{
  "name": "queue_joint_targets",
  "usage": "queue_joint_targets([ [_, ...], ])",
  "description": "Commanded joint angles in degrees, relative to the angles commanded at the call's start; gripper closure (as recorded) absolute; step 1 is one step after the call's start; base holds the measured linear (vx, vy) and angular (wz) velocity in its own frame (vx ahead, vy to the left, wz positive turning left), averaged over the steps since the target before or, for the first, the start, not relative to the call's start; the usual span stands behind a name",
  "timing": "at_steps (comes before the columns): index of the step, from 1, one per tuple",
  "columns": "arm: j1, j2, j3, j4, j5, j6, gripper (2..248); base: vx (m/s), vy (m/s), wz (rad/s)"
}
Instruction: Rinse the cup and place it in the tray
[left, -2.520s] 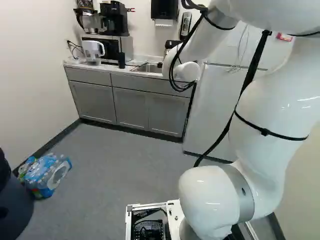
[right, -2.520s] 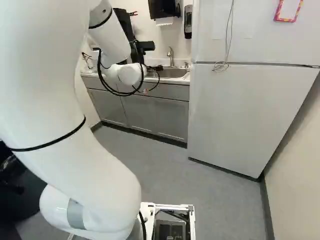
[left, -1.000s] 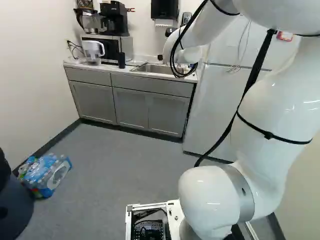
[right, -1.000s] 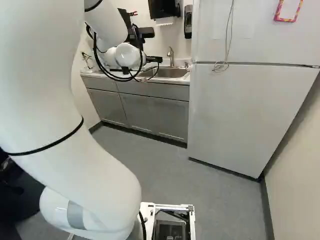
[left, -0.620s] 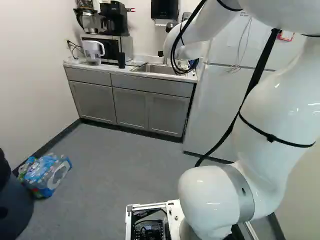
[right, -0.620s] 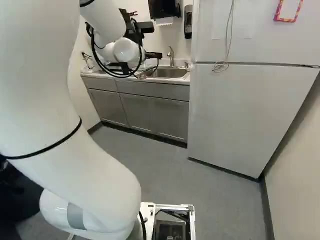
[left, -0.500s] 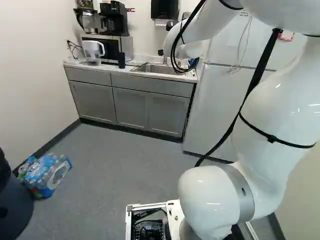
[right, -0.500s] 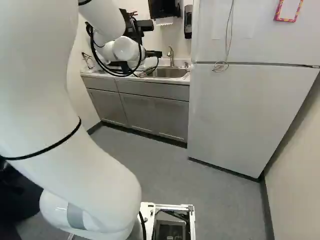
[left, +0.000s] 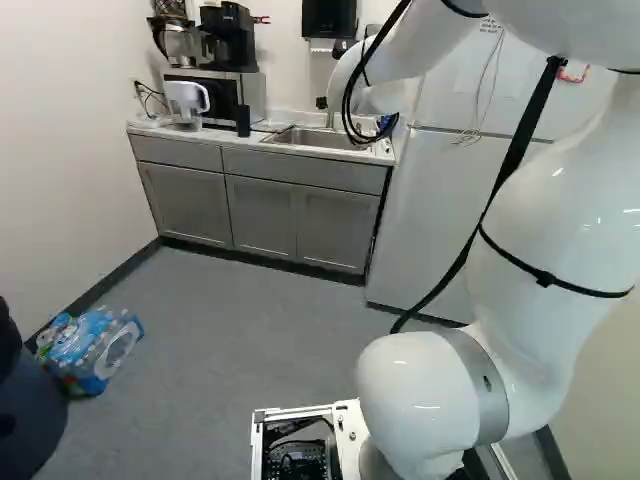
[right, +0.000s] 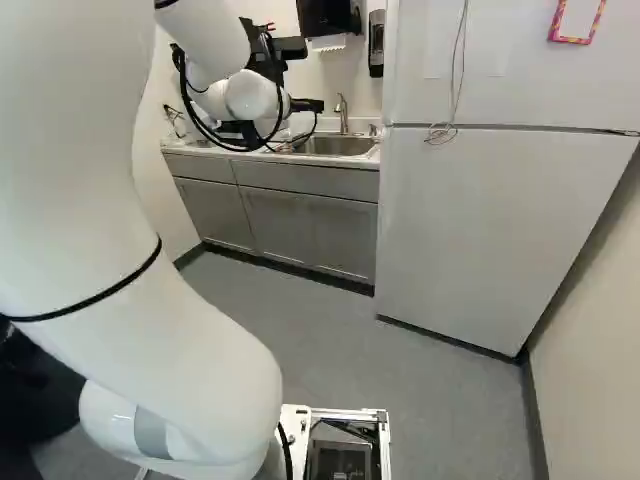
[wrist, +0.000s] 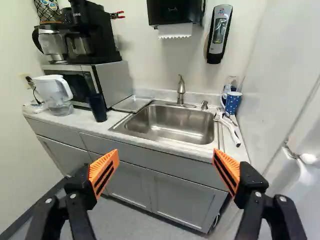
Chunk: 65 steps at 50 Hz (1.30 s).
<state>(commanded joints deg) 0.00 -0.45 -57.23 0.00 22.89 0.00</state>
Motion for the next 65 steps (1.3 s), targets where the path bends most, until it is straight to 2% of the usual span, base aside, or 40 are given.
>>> queue_joint_targets([
  [65,0.0,0.0,0.0,0.0,0.0,0.0,3,0.044,-0.005,-0.026],
])
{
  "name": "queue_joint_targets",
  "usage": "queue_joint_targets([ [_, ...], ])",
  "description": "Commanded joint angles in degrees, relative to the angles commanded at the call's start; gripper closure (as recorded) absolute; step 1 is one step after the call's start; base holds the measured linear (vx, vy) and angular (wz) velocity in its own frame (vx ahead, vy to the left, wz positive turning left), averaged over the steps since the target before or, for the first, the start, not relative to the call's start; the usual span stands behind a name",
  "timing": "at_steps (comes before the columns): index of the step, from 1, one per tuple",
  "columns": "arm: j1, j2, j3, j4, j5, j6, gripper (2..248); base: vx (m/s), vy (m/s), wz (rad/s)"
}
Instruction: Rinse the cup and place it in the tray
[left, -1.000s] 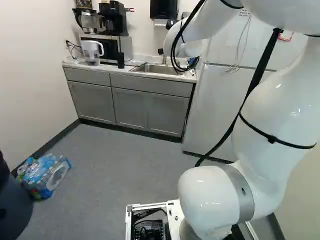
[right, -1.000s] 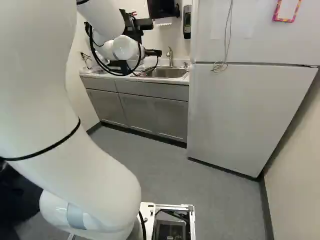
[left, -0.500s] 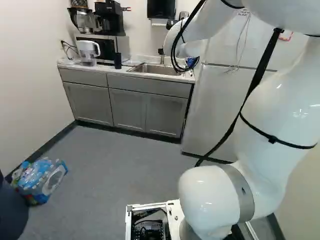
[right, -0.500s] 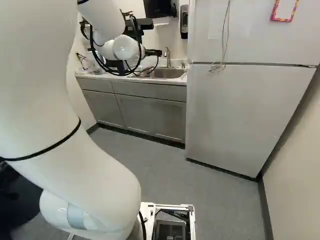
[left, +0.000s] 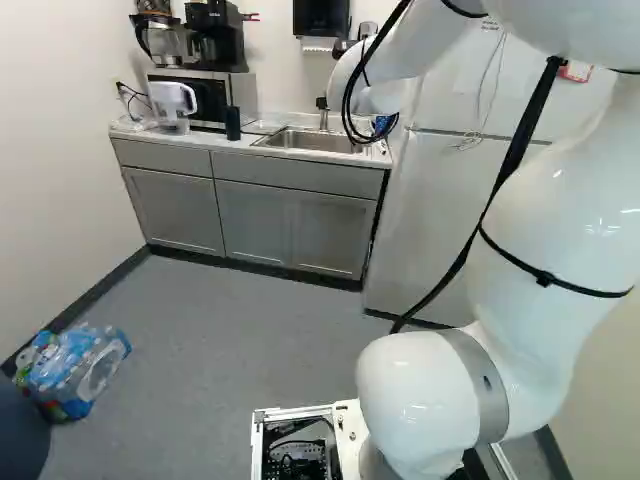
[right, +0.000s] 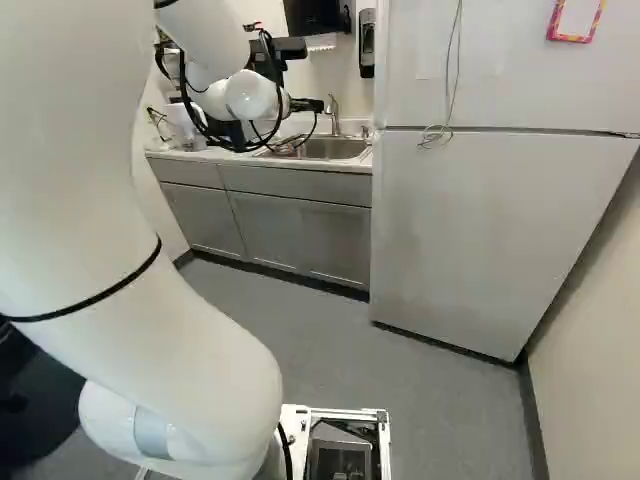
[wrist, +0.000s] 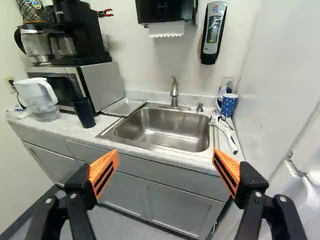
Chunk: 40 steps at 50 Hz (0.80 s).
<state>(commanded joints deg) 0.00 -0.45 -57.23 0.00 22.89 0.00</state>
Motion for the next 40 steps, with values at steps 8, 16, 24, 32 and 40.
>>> queue_joint_targets([
  [8,0.0,0.0,0.0,0.0,0.0,0.0,3,0.068,0.006,-0.012],
  [16,0.0,0.0,0.0,0.0,0.0,0.0,3,0.059,0.022,-0.011],
  [24,0.0,0.0,0.0,0.0,0.0,0.0,3,0.071,0.016,-0.011],
  [32,0.0,0.0,0.0,0.0,0.0,0.0,3,0.072,0.022,-0.01],
  [40,0.0,0.0,0.0,0.0,0.0,0.0,3,0.076,0.023,-0.011],
])
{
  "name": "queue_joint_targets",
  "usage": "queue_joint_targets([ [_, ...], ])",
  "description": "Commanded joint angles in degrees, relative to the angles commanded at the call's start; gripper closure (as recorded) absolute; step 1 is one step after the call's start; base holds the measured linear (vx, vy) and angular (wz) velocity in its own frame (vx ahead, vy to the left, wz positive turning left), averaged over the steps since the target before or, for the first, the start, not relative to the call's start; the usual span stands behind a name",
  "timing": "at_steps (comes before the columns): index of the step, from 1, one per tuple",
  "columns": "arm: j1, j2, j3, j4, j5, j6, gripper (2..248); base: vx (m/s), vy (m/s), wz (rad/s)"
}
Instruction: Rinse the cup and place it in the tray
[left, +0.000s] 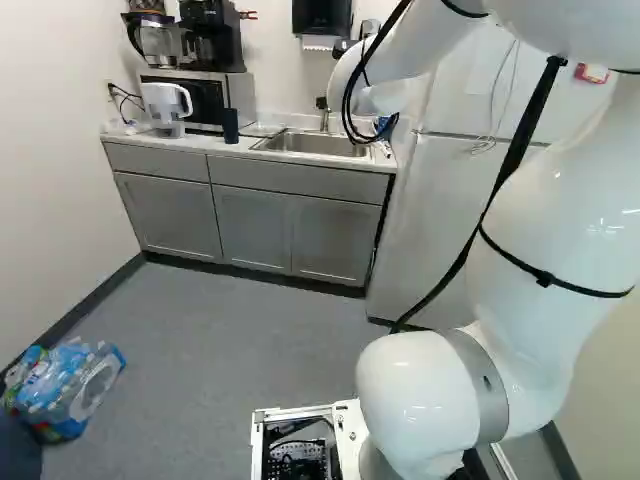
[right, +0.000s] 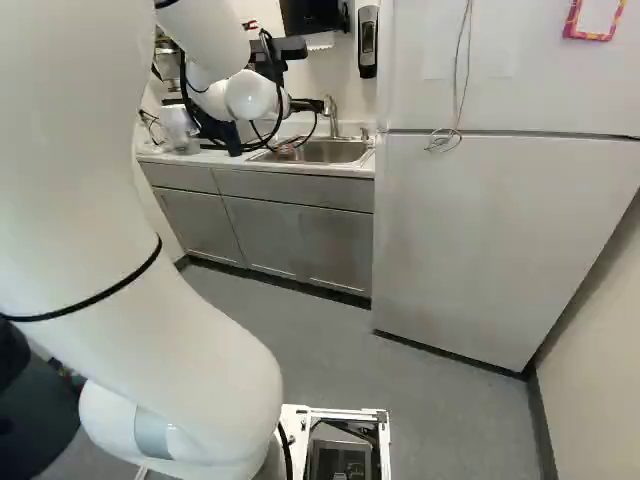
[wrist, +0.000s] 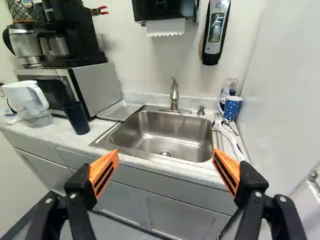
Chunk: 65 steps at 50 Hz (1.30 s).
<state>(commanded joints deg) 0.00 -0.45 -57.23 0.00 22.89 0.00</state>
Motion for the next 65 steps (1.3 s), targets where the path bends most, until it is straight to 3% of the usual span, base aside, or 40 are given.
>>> queue_joint_targets([
  [65,0.0,0.0,0.0,0.0,0.0,0.0,3,0.112,0.041,0.048],
])
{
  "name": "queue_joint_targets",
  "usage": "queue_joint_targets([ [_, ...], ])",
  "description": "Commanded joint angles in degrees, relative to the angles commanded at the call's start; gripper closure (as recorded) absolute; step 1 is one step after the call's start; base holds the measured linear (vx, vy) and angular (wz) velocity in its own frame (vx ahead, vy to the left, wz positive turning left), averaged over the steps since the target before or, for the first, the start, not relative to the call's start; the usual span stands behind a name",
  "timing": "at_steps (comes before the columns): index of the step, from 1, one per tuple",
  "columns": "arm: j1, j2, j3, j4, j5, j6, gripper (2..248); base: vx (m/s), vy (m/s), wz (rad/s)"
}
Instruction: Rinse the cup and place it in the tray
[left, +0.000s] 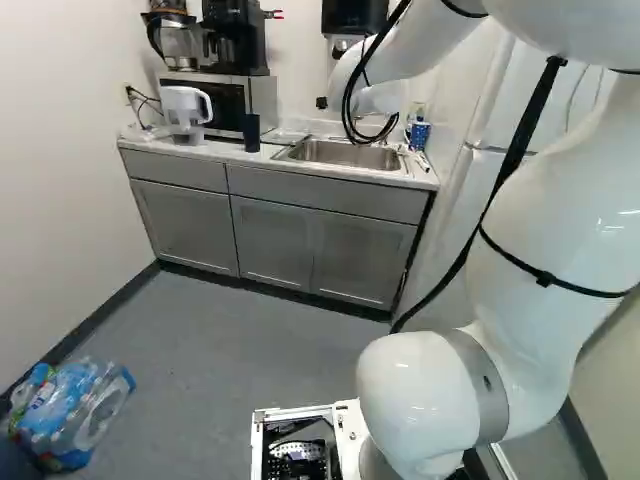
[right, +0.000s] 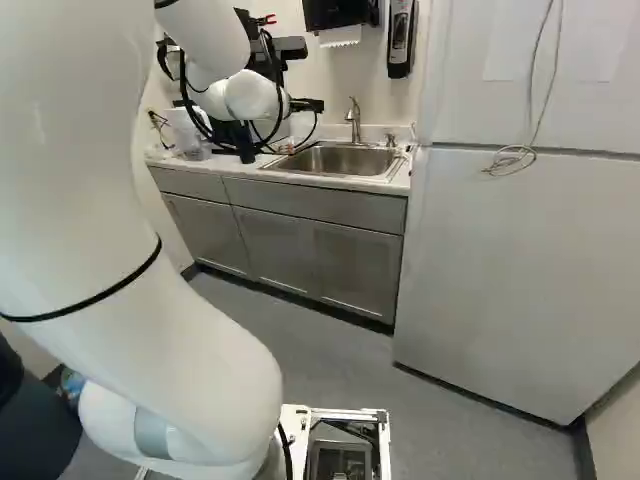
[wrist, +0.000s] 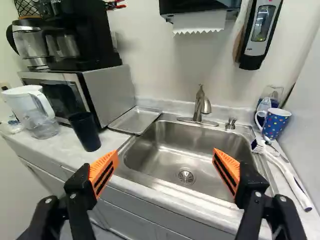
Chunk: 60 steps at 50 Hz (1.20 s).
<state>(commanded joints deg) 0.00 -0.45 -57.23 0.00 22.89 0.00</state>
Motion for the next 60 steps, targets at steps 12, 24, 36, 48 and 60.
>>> queue_joint_targets([
  [12,0.0,0.0,0.0,0.0,0.0,0.0,3,0.126,0.014,-0.007],
  [24,0.0,0.0,0.0,0.0,0.0,0.0,3,0.127,0.004,-0.014],
  [36,0.0,0.0,0.0,0.0,0.0,0.0,3,0.13,0.004,-0.009],
  [48,0.0,0.0,0.0,0.0,0.0,0.0,3,0.131,0.006,-0.002],
  [60,0.0,0.0,0.0,0.0,0.0,0.0,3,0.127,0.005,0.0],
])
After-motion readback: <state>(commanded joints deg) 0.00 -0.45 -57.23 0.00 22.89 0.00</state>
